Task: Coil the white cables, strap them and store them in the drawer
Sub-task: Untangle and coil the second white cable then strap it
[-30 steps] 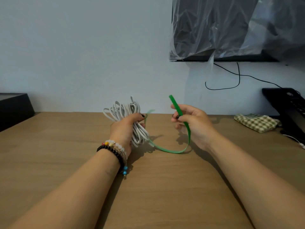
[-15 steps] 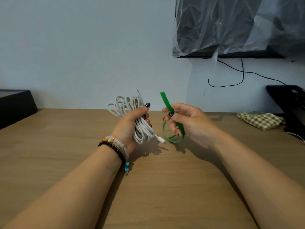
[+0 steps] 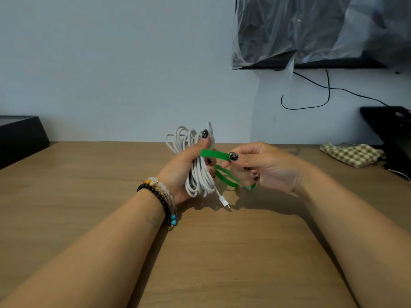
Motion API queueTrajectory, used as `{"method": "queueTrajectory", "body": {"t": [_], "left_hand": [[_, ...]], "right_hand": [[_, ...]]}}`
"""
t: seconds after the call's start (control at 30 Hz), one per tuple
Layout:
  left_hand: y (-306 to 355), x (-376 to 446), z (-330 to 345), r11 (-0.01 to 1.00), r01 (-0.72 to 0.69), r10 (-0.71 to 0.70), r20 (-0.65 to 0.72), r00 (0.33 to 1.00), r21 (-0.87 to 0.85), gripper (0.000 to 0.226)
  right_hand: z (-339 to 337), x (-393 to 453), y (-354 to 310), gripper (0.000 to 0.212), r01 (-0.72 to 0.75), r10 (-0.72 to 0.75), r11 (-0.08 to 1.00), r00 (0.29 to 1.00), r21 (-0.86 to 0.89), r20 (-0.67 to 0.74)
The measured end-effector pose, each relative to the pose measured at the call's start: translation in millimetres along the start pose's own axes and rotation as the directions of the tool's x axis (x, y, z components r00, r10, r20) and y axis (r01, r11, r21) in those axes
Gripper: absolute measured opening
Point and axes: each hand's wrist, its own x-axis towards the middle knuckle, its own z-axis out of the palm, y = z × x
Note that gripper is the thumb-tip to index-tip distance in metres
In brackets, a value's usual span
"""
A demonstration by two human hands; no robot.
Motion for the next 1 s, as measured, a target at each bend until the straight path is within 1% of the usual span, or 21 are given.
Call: {"method": "queueTrajectory", "body": {"t": [0.07,0.17,0.33,0.53,0.63,0.7,0.83,0.9,1.0], "left_hand": [[0,-1,1,0.999,0.015,-0.014,-0.036,0.999,0.03,0.042],[0,-3,3,0.995,0.031,-0.028,-0.035,0.999,0.091,0.044],[0,-4,6,0.99,0.018,-0.018,-0.007,1.0,0.14,0.033],[-1,-4,7,0.981,0.019,-0.019,-0.001,1.0,0.193,0.039],[-1,-5,10,0.985,0.005,-0.007,0.007,1.0,0.175,0.04],[-1,-5,10,0.991,-0.002,0.001,0.011,1.0,0.134,0.035],[0,-6,13,0.997,-0.012,0.009,0.049,0.999,0.071,0.032],[0,-7,12,0.997,-0.012,0.007,0.063,0.998,0.076,0.029],[-1,-6,10,0.993,0.018,-0.022,0.035,0.999,0.119,0.021]], "right_hand": [[1,0,0,0.019,-0.016,0.017,1.0,0.999,-0.005,0.035],[2,1,1,0.015,-0.048,0.048,0.996,0.999,-0.082,0.006],[2,3,2,0.015,-0.095,0.078,0.99,0.985,-0.106,-0.154],[8,7,6,0.016,-0.153,0.098,0.973,0.952,-0.173,-0.292],[11,8,6,0.015,-0.155,0.081,0.971,0.931,-0.185,-0.355],[11,8,6,0.017,-0.156,0.071,0.969,0.919,-0.193,-0.388],[11,9,6,0.017,-0.153,0.055,0.969,0.899,-0.194,-0.435],[11,9,5,0.017,-0.157,0.053,0.968,0.89,-0.196,-0.452],[12,9,4,0.017,-0.148,0.045,0.972,0.879,-0.182,-0.474]]}}
